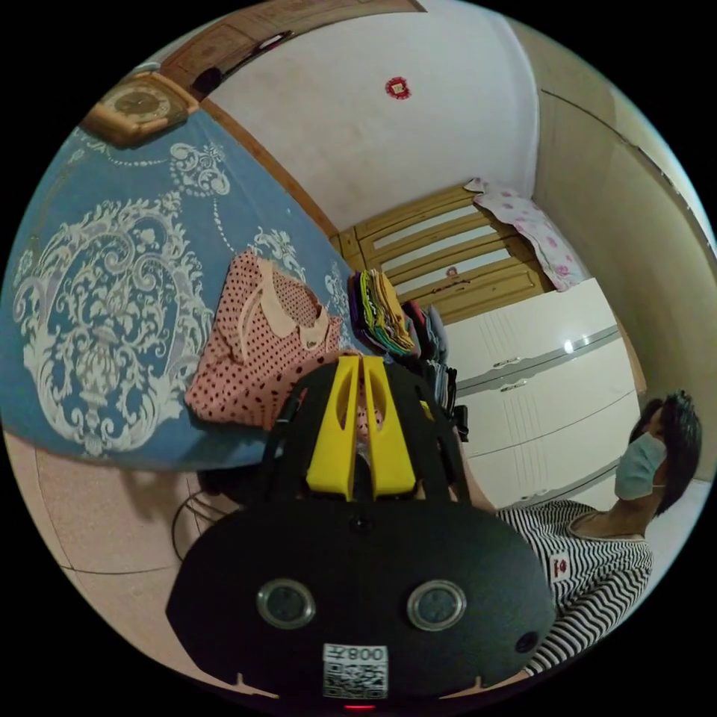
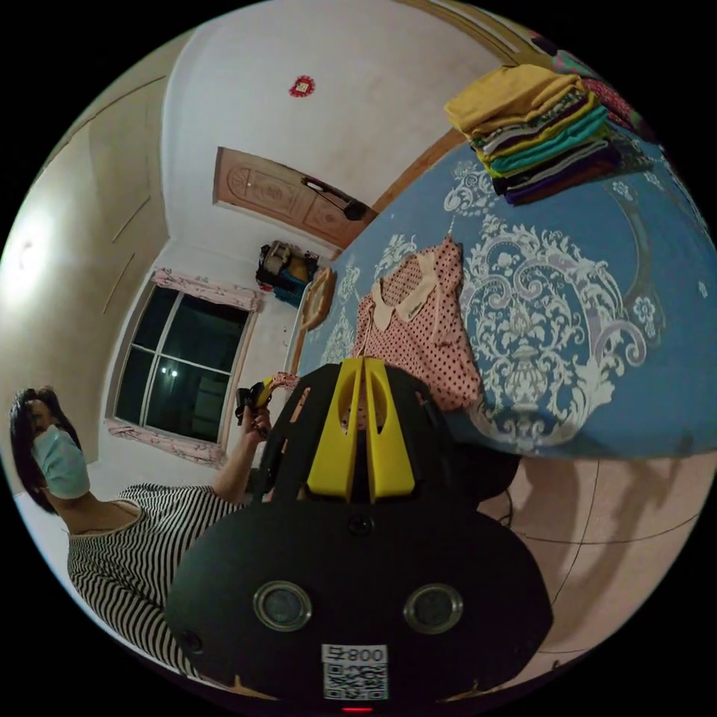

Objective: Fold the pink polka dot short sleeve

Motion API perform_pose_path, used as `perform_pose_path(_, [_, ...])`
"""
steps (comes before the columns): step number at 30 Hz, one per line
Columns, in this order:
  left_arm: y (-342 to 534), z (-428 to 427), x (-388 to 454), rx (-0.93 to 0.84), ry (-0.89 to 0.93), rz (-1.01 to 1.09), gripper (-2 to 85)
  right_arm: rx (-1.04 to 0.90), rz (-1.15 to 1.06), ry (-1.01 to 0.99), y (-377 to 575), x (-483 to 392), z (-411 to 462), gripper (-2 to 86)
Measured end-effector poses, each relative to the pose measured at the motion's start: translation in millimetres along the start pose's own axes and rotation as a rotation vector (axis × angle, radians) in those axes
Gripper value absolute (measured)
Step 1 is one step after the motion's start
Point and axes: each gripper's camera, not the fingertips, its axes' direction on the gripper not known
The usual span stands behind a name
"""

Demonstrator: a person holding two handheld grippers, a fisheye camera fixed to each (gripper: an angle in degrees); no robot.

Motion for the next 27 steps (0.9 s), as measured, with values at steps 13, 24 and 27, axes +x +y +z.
perform_pose_path(13, [-254.4, 113.6, -71.3, -0.005, -0.088, -0.117, 0.8, -0.097, 0.003, 0.219, -248.4, 57.9, 139.0, 0.1])
perform_pose_path(24, [-412.2, 195.0, -149.0, -0.017, -0.171, -0.207, 0.9, -0.204, 0.031, 0.353, -396.9, 137.8, 251.4, 0.1])
perform_pose_path(27, [-446.9, 218.0, -164.5, -0.043, -0.201, -0.217, 1.0, -0.225, 0.054, 0.384, -423.7, 160.5, 274.0, 0.1])
